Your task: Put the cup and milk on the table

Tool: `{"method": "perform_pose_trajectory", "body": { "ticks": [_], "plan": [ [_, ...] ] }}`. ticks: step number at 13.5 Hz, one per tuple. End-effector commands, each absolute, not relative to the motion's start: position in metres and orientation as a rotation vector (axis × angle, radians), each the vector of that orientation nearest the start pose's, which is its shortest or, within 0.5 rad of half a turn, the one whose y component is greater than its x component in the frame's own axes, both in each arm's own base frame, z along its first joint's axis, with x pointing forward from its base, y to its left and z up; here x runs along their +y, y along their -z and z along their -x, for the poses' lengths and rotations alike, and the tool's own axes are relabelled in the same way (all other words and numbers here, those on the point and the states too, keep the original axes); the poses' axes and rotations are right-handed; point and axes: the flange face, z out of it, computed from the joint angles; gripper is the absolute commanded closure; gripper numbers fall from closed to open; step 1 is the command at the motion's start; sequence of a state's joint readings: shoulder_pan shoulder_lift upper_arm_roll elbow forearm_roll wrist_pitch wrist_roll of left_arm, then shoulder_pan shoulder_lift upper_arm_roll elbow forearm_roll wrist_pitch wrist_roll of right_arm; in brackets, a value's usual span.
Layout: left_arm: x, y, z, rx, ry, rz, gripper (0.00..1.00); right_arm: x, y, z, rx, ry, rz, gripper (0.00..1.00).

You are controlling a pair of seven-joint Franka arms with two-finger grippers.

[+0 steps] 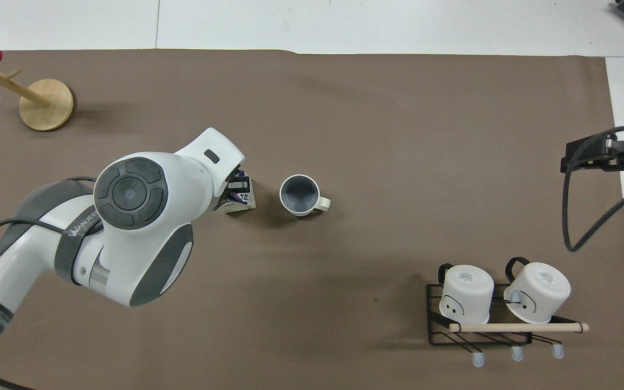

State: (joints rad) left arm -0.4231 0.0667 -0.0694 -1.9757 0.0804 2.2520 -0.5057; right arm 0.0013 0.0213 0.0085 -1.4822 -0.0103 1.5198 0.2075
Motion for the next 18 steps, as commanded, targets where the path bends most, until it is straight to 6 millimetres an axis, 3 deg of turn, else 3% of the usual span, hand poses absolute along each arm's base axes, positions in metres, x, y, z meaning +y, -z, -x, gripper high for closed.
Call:
{"method": "perform_pose_trajectory", "body": {
  "ticks": [1,2,5,7,10,13,16,18],
  "plan": [
    [-0.28,-0.453,-0.524,0.067,0.353,3.145,0.05,0.0,-0.651,-0.551,0.298,0.05,3.11,0.0],
    [-0.281,-0.454,-0.525,0.064,0.362,3.147,0.0,0.0,-0.651,-0.551,0.302,0.05,3.105,0.0],
    [-0.281,-0.463,-0.528,0.052,0.383,3.153,0.0,0.0,-0.651,-0.551,0.302,0.05,3.105,0.0],
    [-0.278,-0.484,-0.527,0.047,0.389,3.151,0.0,0.0,-0.651,-0.551,0.305,0.05,3.105,0.0],
    [-0.257,-0.529,-0.512,0.072,0.351,3.124,0.0,0.001,-0.65,-0.551,0.302,0.047,3.104,0.0],
    [-0.206,-0.562,-0.51,0.13,0.3,3.092,0.0,0.001,-0.65,-0.551,0.304,0.049,3.103,0.0],
    [-0.139,-0.582,-0.518,0.129,0.168,3.09,0.0,0.001,-0.651,-0.551,0.302,0.052,3.102,0.0],
    [-0.093,-0.602,-0.503,0.232,0.042,3.098,0.0,0.001,-0.651,-0.551,0.302,0.052,3.102,0.0]
  ]
}}
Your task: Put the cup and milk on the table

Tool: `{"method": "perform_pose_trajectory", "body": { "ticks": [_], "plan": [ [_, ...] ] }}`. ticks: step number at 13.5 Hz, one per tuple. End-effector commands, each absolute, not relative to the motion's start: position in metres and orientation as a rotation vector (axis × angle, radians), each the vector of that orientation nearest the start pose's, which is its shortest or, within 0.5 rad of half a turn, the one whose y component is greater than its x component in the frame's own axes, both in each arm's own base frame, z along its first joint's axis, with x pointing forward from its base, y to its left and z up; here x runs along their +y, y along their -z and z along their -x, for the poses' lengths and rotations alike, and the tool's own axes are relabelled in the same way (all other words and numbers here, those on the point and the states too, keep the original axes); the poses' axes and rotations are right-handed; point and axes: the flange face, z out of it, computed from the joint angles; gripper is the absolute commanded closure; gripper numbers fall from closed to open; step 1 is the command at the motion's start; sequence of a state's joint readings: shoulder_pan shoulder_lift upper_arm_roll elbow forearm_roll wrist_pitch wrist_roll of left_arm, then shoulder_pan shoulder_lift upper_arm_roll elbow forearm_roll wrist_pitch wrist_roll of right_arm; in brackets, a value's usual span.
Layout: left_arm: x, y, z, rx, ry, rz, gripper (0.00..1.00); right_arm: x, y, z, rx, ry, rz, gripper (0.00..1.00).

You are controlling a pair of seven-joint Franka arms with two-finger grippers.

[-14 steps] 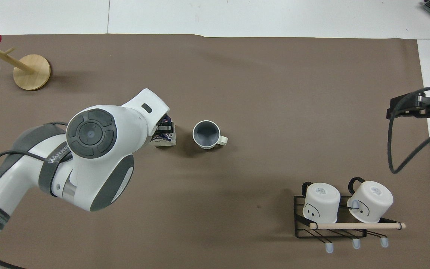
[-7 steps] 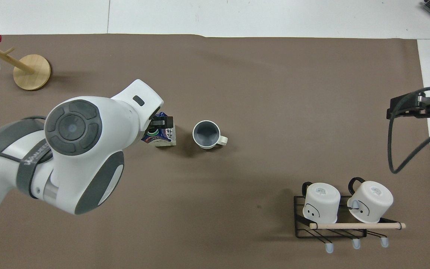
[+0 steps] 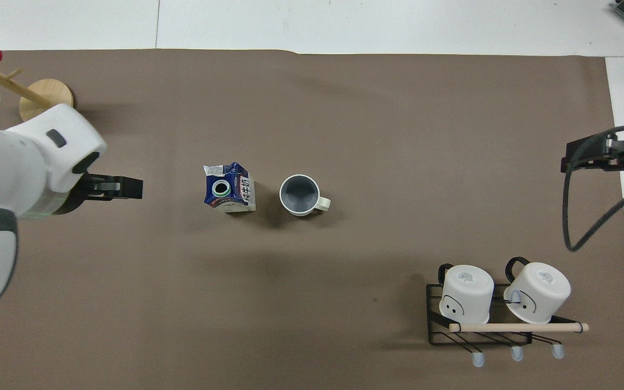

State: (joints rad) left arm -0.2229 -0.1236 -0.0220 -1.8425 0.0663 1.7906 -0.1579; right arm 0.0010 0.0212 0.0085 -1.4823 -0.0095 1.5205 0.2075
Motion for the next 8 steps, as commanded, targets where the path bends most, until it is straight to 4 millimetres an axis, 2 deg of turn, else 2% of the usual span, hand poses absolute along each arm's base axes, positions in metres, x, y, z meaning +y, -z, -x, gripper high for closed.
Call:
{"method": "perform_pose_trajectory", "body": {
  "ticks": [1,2,3,8],
  "plan": [
    [-0.077,-0.611,-0.496,0.191,-0.001,3.145,0.0,0.001,-0.651,-0.551,0.302,0.052,3.102,0.0],
    [-0.064,-0.618,-0.492,0.13,-0.043,3.194,0.0,0.001,-0.65,-0.551,0.304,0.049,3.102,0.0],
    [-0.059,-0.624,-0.488,0.113,-0.088,3.203,0.0,0.001,-0.651,-0.551,0.302,0.052,3.102,0.0],
    [-0.053,-0.629,-0.489,0.098,-0.088,3.204,0.0,0.001,-0.651,-0.551,0.287,0.052,3.103,0.0]
  ]
}}
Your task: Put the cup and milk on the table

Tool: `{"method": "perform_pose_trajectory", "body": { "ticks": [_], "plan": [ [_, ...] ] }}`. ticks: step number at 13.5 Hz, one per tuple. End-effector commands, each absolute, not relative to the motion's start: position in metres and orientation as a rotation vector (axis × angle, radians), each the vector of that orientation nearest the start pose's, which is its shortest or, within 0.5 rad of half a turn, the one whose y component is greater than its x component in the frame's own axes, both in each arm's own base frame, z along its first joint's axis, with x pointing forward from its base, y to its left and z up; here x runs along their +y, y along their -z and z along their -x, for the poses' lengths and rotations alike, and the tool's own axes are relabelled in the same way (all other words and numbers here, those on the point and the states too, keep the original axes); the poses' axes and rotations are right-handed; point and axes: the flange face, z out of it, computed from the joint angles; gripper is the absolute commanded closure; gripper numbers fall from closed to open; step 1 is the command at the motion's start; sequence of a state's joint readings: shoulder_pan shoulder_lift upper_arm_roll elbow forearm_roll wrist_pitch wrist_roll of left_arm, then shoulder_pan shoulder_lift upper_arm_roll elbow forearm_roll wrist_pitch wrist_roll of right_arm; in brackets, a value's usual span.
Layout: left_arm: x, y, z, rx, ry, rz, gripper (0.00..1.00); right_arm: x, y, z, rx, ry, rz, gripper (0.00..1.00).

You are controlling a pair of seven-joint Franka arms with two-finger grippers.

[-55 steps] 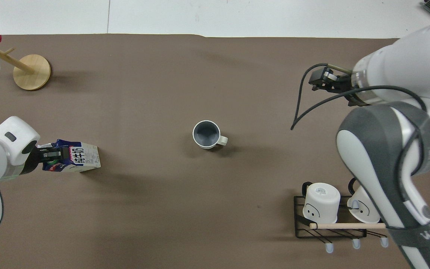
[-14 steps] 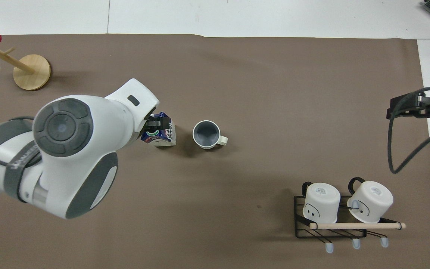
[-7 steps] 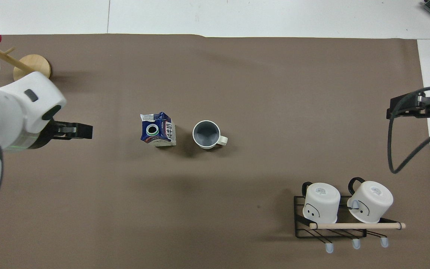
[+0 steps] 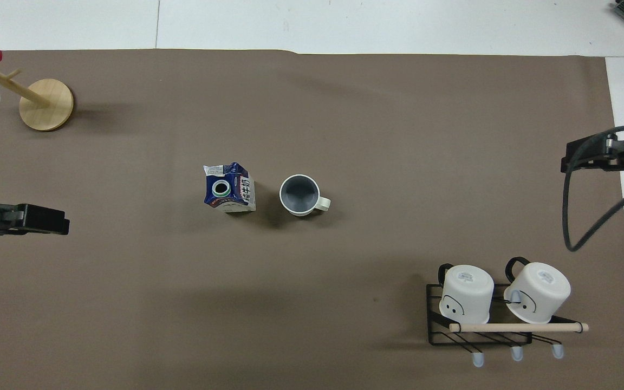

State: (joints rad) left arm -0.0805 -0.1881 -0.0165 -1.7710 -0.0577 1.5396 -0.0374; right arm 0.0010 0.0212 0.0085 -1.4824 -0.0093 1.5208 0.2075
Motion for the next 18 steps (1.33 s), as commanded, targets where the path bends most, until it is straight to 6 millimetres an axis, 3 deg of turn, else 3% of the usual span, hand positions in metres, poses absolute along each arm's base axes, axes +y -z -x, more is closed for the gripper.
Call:
{"method": "perform_pose_trajectory", "body": {
  "ticks": [1,9,18],
  "plan": [
    [-0.053,-0.628,-0.487,0.103,-0.107,3.203,0.0,0.001,-0.651,-0.551,0.287,0.052,3.103,0.0],
    [-0.028,-0.63,-0.484,0.076,-0.139,3.109,0.0,0.003,-0.651,-0.551,0.287,0.051,3.102,0.0],
    [-0.028,-0.63,-0.485,0.122,-0.129,3.113,0.0,0.003,-0.65,-0.55,0.29,0.049,3.102,0.0]
  ]
}}
